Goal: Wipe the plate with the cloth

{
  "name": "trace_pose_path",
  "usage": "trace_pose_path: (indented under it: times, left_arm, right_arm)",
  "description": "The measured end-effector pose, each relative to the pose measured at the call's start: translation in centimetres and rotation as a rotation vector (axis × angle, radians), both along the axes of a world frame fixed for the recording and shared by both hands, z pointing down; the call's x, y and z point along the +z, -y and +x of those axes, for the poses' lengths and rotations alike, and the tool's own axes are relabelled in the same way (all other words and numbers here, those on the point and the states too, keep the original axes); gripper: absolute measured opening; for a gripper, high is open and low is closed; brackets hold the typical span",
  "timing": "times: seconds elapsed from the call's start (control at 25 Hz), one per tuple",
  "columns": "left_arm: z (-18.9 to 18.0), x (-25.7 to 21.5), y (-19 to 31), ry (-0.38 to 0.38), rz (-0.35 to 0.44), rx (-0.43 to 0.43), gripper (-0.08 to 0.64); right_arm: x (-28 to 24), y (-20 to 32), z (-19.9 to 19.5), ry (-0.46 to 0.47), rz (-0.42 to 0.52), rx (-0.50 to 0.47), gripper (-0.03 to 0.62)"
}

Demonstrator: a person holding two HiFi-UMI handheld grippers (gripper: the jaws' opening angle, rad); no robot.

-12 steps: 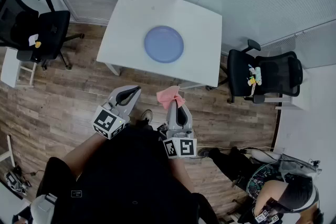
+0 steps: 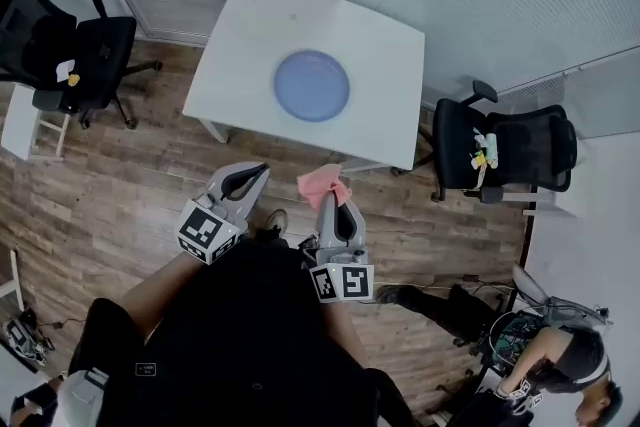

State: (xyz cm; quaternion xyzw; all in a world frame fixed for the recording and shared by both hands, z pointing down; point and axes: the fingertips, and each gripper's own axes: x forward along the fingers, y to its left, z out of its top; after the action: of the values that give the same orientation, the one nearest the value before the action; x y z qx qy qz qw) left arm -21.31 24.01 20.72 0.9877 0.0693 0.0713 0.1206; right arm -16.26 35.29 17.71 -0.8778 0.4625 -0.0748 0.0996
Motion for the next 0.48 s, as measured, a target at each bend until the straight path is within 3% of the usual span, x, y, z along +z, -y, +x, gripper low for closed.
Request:
trace_pose_path:
  times: [0.24, 0.48]
  left_arm:
    - [1.1, 0.1, -1.2, 0.005, -0.001, -0.012, 0.003]
    - [2.8, 0.7, -3.2, 0.021, -0.005, -0.039, 0.003]
  right_arm:
    - [-0.8, -1.2, 1.0, -0.016, 0.042, -0.016, 0.014]
    - [0.0, -3.1, 2.5, -0.019, 0.015, -0.055, 0.014]
